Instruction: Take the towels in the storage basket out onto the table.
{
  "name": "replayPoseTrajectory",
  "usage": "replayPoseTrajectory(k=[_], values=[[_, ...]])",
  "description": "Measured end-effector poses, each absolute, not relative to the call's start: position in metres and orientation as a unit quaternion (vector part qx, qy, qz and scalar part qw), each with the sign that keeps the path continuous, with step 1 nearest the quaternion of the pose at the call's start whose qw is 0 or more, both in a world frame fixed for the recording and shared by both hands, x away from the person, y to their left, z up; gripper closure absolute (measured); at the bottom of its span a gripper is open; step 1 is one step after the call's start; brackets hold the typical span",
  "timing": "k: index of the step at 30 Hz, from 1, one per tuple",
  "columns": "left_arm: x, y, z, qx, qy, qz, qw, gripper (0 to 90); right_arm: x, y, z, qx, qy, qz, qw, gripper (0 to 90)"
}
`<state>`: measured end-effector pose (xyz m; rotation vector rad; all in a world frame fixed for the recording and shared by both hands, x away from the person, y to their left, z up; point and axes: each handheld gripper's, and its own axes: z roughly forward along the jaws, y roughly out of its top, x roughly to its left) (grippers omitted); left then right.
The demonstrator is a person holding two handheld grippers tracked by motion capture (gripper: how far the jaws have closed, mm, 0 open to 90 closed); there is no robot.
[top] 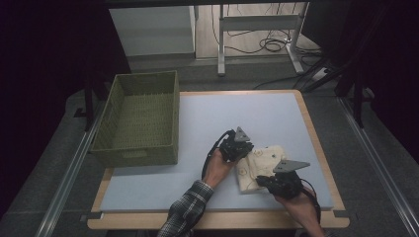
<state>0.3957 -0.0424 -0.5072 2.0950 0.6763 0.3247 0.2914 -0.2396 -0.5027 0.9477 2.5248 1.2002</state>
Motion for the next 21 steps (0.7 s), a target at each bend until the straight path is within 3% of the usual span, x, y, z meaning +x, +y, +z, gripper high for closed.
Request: replayPoseTrajectory(k=[21], values=[[0.422, -0.112, -0.497, 0.860, 0.240, 0.131, 0.430, 84.0, 0.300, -0.304, -0.494, 0.378, 0.828, 0.391, 0.135, 83.7]])
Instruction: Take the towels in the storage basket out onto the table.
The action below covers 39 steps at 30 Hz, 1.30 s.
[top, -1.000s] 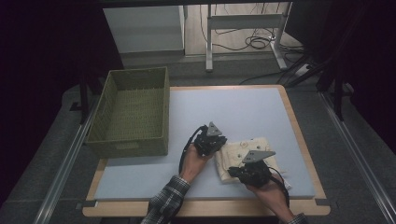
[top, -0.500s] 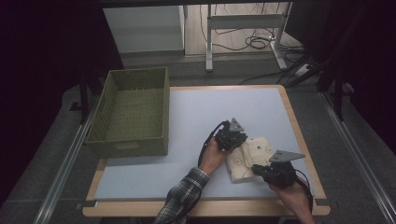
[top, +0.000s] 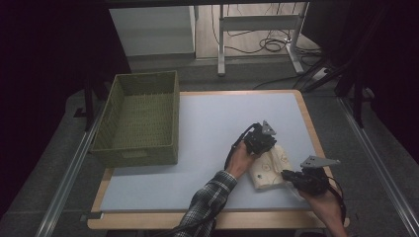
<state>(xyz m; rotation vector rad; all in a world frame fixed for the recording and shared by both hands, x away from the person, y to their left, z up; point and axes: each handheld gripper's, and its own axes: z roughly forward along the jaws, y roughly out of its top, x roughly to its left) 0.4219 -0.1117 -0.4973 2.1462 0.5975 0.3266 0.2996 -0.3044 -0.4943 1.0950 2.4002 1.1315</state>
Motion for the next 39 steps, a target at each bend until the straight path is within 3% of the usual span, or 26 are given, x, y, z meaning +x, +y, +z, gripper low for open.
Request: replayPoseTrajectory(k=[5, 10, 17, 29, 39], values=[[0.426, -0.118, -0.505, 0.862, 0.249, 0.128, 0.422, 80.7, 0.304, -0.309, -0.501, 0.387, 0.827, 0.384, 0.136, 83.1], [0.426, -0.114, -0.504, 0.848, 0.271, 0.131, 0.436, 54.7, 0.304, -0.312, -0.502, 0.390, 0.827, 0.378, 0.147, 76.5], [0.424, -0.095, -0.498, 0.839, 0.283, 0.135, 0.444, 41.5, 0.298, -0.329, -0.500, 0.407, 0.821, 0.368, 0.160, 71.1], [0.410, -0.055, -0.498, 0.851, 0.285, 0.118, 0.426, 44.5, 0.299, -0.337, -0.485, 0.414, 0.811, 0.372, 0.179, 64.8], [0.413, -0.041, -0.521, 0.864, 0.303, 0.111, 0.385, 50.6, 0.312, -0.325, -0.507, 0.435, 0.820, 0.333, 0.165, 51.5]])
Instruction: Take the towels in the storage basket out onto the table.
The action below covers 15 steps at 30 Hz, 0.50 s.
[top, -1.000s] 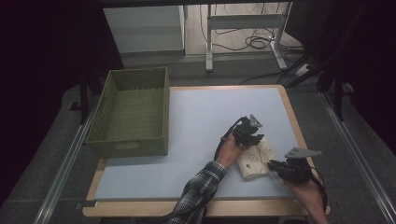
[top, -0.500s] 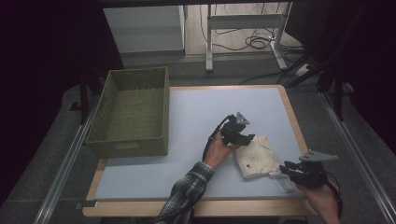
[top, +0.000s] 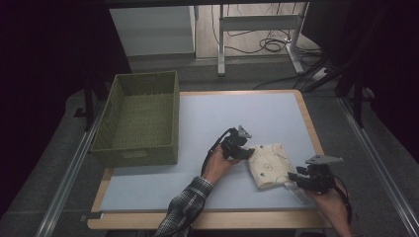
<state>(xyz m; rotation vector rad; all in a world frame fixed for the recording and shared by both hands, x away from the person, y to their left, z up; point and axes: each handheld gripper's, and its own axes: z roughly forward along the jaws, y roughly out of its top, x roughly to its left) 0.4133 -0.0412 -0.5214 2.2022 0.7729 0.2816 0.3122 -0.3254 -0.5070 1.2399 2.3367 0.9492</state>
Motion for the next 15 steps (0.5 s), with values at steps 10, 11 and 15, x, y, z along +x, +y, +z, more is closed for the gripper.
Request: replayPoseTrajectory(k=[10, 11, 15], values=[[0.4198, -0.0373, -0.5291, 0.859, 0.318, 0.087, 0.391, 47.2, 0.3096, -0.3195, -0.5140, 0.436, 0.827, 0.326, 0.140, 57.7], [0.4203, -0.0369, -0.5297, 0.858, 0.321, 0.085, 0.392, 45.6, 0.3092, -0.3188, -0.5136, 0.437, 0.828, 0.326, 0.134, 62.5], [0.4223, -0.0353, -0.5303, 0.855, 0.333, 0.092, 0.388, 34.8, 0.3120, -0.3220, -0.5146, 0.445, 0.821, 0.349, 0.080, 80.0]])
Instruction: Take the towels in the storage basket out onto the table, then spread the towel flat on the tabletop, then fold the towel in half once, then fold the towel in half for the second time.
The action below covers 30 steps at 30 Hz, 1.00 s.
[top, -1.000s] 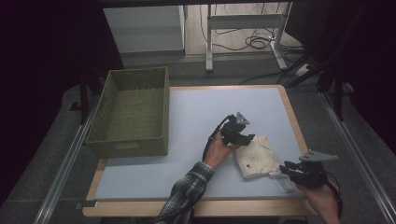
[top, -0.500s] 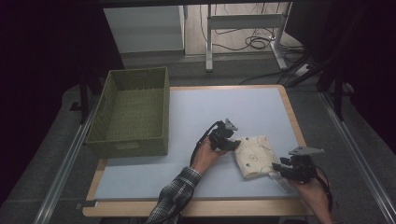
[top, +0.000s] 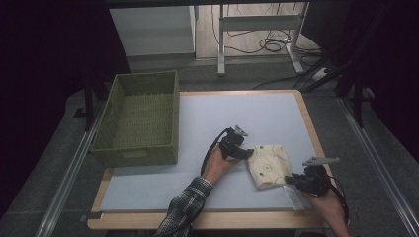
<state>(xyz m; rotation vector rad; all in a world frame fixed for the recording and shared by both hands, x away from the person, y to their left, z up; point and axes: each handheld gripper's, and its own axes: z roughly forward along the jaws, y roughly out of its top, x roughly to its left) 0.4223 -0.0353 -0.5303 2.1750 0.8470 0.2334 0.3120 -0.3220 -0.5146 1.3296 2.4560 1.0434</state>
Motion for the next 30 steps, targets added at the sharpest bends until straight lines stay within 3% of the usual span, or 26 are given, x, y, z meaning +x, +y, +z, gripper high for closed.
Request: replayPoseTrajectory(k=[4, 8, 13, 17, 30], values=[[0.420, -0.032, -0.526, 0.856, 0.332, 0.085, 0.388, 32.7, 0.314, -0.330, -0.518, 0.458, 0.804, 0.376, 0.054, 82.4], [0.420, -0.032, -0.529, 0.859, 0.330, 0.051, 0.388, 45.4, 0.312, -0.331, -0.519, 0.458, 0.799, 0.386, 0.057, 82.5], [0.417, -0.033, -0.528, 0.862, 0.317, 0.023, 0.394, 69.4, 0.311, -0.326, -0.514, 0.445, 0.806, 0.385, 0.065, 82.4], [0.416, -0.032, -0.527, 0.862, 0.314, 0.012, 0.398, 80.2, 0.311, -0.325, -0.509, 0.442, 0.805, 0.390, 0.066, 82.4], [0.412, -0.014, -0.508, 0.855, 0.314, 0.036, 0.411, 83.2, 0.310, -0.315, -0.498, 0.421, 0.808, 0.409, 0.056, 82.4]])
